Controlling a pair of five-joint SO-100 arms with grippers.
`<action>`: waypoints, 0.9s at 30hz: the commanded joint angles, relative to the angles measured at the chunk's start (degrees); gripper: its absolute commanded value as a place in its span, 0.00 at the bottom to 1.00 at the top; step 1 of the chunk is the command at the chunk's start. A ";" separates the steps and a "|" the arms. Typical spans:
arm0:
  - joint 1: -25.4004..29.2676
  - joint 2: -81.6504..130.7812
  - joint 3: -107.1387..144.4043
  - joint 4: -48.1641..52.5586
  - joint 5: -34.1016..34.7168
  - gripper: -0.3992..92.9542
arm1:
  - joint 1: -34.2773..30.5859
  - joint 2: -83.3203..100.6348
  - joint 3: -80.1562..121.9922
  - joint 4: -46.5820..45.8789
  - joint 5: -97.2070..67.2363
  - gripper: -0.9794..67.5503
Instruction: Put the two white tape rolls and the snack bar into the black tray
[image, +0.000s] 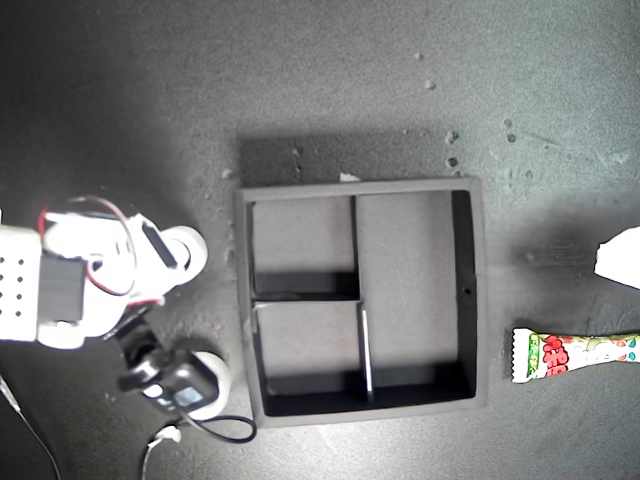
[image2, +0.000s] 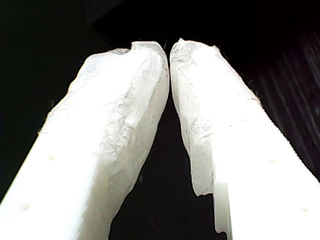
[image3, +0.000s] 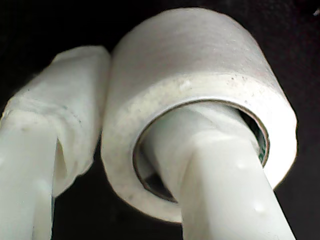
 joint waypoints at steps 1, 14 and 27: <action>0.09 -3.08 -9.32 6.24 -0.70 0.01 | 0.00 0.18 -2.55 -3.78 -16.96 0.08; 2.02 11.60 -19.60 21.09 -2.11 0.01 | -10.46 -0.62 -17.31 -5.80 -31.29 0.27; 4.48 8.70 -38.67 25.75 0.44 0.01 | -4.83 -2.11 -26.81 4.13 -23.12 0.30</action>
